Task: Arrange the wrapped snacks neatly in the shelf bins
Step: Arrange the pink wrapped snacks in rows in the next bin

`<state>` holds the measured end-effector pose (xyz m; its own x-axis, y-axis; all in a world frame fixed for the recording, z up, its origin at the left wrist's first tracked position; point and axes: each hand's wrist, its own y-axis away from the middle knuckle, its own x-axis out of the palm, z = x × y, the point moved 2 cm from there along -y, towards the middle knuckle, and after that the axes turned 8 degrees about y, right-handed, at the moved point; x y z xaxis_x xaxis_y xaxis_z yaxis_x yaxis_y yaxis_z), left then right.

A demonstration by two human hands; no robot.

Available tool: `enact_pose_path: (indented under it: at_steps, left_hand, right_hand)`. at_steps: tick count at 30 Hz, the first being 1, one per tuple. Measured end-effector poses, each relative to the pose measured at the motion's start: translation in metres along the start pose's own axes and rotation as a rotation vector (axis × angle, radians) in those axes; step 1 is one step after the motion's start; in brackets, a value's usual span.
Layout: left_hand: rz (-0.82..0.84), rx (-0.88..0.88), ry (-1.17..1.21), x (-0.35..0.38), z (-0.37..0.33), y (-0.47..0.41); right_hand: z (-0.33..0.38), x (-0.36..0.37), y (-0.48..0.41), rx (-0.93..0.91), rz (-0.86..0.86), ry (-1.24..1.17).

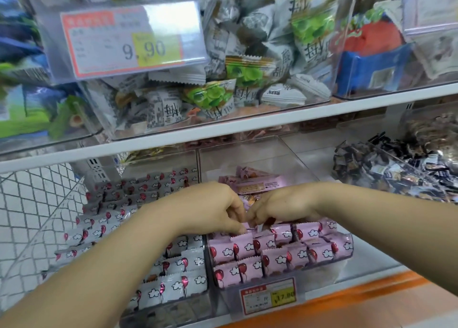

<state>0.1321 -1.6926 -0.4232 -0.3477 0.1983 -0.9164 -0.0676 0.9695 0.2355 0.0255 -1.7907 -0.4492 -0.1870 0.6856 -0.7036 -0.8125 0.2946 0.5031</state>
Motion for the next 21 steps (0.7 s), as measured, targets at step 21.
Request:
enact_pose_path:
  at_steps: [21]
  left_hand:
    - [-0.139, 0.018, -0.059, 0.014, 0.001, 0.021]
  right_hand:
    - [-0.022, -0.008, 0.050, -0.078, -0.102, 0.161]
